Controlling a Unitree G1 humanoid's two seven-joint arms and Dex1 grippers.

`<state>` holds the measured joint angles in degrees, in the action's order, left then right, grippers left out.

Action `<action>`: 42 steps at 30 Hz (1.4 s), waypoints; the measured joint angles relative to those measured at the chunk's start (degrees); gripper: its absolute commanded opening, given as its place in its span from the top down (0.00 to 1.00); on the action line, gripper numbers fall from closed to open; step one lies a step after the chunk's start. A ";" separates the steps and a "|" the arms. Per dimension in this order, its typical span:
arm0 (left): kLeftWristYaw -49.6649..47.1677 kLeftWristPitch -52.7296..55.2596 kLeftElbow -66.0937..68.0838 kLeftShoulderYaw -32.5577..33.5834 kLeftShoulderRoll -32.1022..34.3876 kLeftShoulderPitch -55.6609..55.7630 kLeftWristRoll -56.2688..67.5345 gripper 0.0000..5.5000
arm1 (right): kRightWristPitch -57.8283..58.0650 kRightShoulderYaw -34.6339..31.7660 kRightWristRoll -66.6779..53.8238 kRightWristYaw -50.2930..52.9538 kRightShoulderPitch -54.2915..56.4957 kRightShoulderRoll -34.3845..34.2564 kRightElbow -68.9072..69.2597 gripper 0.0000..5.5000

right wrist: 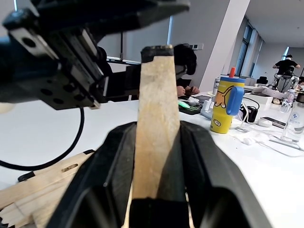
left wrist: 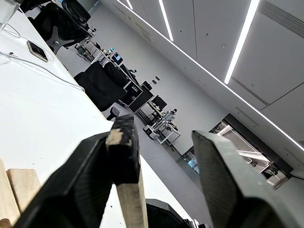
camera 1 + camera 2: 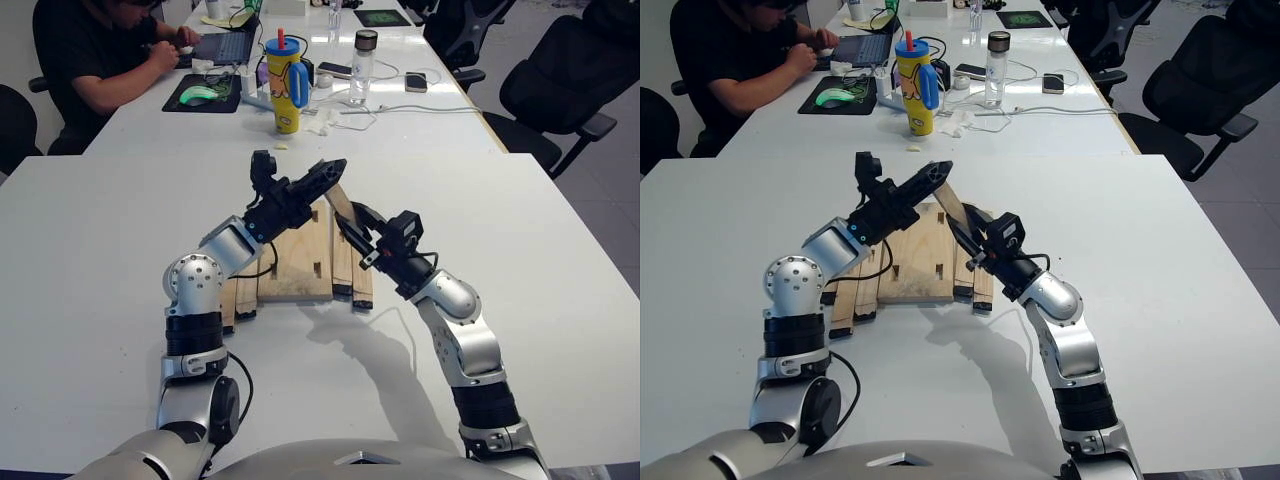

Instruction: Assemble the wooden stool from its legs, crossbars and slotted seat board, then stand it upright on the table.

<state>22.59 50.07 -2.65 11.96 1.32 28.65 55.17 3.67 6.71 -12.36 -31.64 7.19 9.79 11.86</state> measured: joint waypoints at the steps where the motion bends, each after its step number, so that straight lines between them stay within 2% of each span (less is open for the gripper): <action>1: 0.00 0.00 -0.16 0.05 0.08 -0.18 0.14 0.67 | -0.05 0.04 -0.03 -0.16 -0.09 0.07 0.10 0.76; 10: -0.03 0.13 -0.22 0.49 1.33 -0.79 0.90 0.91 | -0.08 0.25 -1.70 -0.66 -1.09 0.62 1.11 0.76; 15: 0.05 0.09 -0.22 0.21 1.96 -0.99 0.83 0.91 | -0.04 0.41 -1.61 -0.65 -1.04 1.19 1.08 0.76; 16: 0.18 -0.12 -0.27 0.04 2.14 -1.09 0.58 0.91 | -0.02 0.47 -1.55 -0.65 -1.01 1.27 1.01 0.70; 20: -0.96 -5.57 -2.00 0.16 2.63 -2.90 -3.57 0.92 | 1.59 0.40 0.71 0.97 -0.81 2.22 -1.44 0.60; 25: -13.04 -19.34 -10.45 5.78 0.98 -11.49 -13.85 0.92 | 5.99 -4.63 2.90 8.53 -1.09 2.94 -6.04 0.60; 29: -18.82 -23.15 -15.37 6.76 -1.39 -18.96 -17.24 0.92 | 8.15 -8.64 2.39 12.27 -1.23 2.45 -6.43 0.60; 42: -22.66 -26.57 -8.95 7.50 -2.46 -20.26 -19.94 0.92 | 10.17 -7.95 2.40 13.40 -1.14 -0.31 -6.36 0.60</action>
<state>-0.06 23.49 -11.60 19.46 -1.14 8.39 35.23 13.84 -1.24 -9.97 -18.23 6.04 9.48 5.50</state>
